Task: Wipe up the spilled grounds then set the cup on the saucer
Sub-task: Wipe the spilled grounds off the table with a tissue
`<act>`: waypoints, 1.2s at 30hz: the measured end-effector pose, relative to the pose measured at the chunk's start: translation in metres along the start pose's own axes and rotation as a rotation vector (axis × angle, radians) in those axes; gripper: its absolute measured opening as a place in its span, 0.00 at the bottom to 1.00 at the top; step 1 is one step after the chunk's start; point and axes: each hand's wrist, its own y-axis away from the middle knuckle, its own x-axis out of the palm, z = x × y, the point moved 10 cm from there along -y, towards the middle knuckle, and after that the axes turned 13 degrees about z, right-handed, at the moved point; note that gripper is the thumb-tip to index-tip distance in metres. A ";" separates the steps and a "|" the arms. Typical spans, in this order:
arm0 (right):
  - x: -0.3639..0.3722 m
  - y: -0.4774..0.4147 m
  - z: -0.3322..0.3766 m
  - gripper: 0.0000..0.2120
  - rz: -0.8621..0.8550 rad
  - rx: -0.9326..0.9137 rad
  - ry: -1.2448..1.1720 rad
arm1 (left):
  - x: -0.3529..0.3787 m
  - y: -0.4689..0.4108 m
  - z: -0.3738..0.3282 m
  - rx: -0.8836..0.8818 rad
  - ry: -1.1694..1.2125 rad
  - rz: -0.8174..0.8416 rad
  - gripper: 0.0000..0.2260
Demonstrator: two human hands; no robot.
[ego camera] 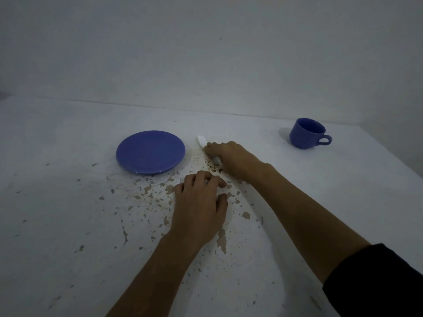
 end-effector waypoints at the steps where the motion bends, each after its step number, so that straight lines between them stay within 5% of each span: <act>1: -0.002 -0.001 -0.007 0.24 -0.008 0.024 0.012 | 0.000 0.000 0.000 0.003 -0.002 -0.003 0.11; 4: -0.007 -0.002 -0.022 0.21 -0.040 0.107 0.043 | 0.000 0.000 -0.001 0.012 -0.008 -0.005 0.11; 7: 0.001 0.002 0.004 0.16 -0.039 -0.035 0.019 | -0.001 0.000 -0.001 0.015 -0.005 -0.020 0.10; 13: -0.004 0.012 -0.023 0.19 -0.085 0.036 0.041 | 0.000 0.000 -0.001 0.013 0.000 -0.009 0.11; 17: 0.002 0.022 0.000 0.19 -0.069 -0.091 -0.046 | -0.001 0.000 0.000 0.016 -0.010 -0.019 0.11; 26: -0.060 0.052 -0.061 0.18 -0.548 0.275 -0.419 | 0.000 -0.002 0.000 0.010 -0.007 -0.005 0.10; 31: -0.019 0.040 -0.043 0.18 -0.190 0.226 -0.074 | 0.000 -0.001 -0.001 0.017 -0.004 -0.019 0.11; 36: -0.009 0.045 -0.047 0.17 0.113 0.192 -0.119 | -0.002 0.000 -0.001 0.020 -0.003 -0.021 0.10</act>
